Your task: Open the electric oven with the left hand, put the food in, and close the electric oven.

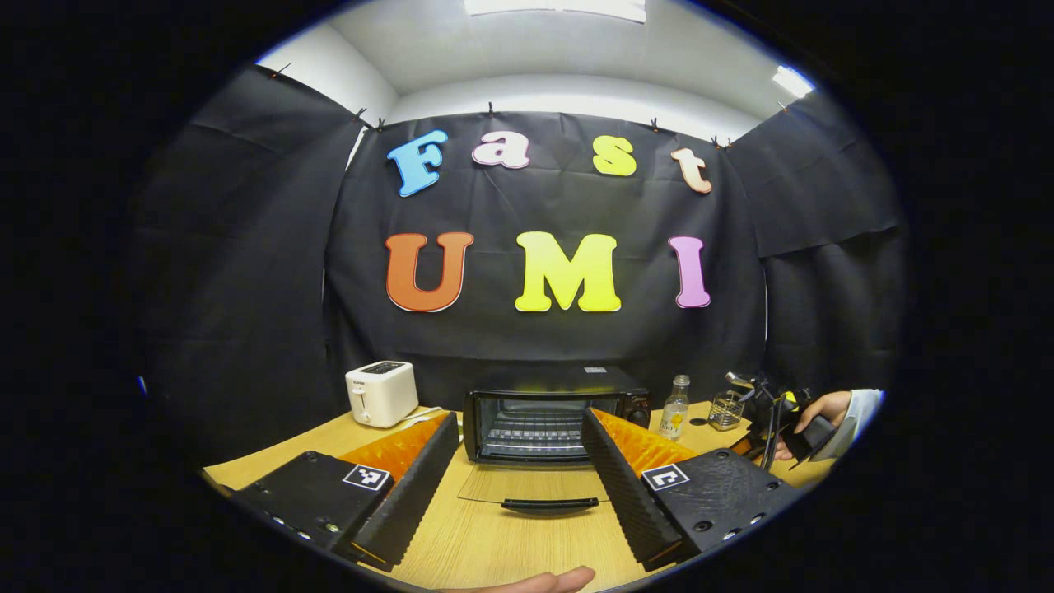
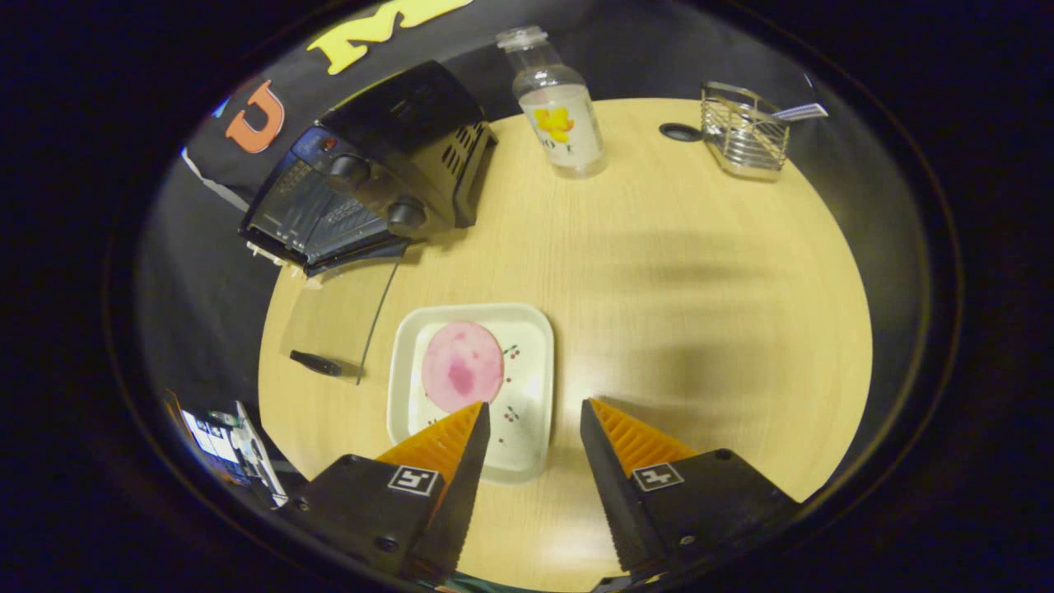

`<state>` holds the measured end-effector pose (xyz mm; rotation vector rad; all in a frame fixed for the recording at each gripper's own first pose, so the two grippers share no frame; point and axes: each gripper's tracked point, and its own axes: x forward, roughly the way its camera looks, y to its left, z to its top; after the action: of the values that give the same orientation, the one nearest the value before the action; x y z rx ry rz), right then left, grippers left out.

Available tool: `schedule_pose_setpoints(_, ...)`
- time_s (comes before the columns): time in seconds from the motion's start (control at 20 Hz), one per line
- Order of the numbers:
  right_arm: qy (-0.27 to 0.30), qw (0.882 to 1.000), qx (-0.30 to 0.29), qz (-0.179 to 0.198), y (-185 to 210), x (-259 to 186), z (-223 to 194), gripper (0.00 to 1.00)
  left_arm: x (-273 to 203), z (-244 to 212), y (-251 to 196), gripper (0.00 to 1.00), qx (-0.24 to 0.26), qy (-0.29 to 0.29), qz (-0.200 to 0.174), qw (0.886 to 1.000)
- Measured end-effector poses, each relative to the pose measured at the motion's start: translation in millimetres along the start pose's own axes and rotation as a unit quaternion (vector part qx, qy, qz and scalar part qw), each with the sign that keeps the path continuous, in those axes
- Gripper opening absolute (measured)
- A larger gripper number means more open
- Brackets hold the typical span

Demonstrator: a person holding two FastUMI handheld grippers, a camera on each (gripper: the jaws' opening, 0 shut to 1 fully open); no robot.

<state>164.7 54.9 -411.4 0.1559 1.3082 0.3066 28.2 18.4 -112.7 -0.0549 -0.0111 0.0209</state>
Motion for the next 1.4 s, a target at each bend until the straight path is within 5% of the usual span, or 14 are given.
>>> schedule_pose_setpoints(0.15, 0.014, 1.0, 0.001, -0.005, -3.9, 11.3, 2.9, 0.42, -2.6, -5.4, 10.5, 0.95, -0.007, 0.007, 0.019, 1.0)
schedule_pose_setpoints(0.2, 0.027, 0.999, 0.02, 0.007, -1.7, 16.2, 1.7, 0.13, -3.8, -5.2, 16.9, 0.95, -0.011, 0.006, 0.032, 0.999)
schedule_pose_setpoints(0.25, 0.051, 0.998, 0.036, 0.025, -0.2, 20.2, -8.4, 0.14, -4.5, -4.0, 22.0, 0.95, -0.014, 0.003, 0.044, 0.999)
schedule_pose_setpoints(0.3, 0.035, 0.998, 0.042, 0.037, 0.3, 19.3, -1.7, 0.03, -5.1, -4.3, 24.8, 0.95, -0.016, 0.003, 0.05, 0.999)
schedule_pose_setpoints(0.65, 0.05, 0.982, 0.135, 0.125, -8.2, 14.2, -4.7, 0.02, -17.8, 5.7, 14.1, 0.95, -0.018, -0.006, 0.039, 0.999)
schedule_pose_setpoints(1.4, -0.04, 0.979, 0.178, 0.087, -45.9, -55.8, -29.7, 0.04, -69.2, 17.3, 10.4, 0.95, 0.011, -0.007, 0.018, 1.0)
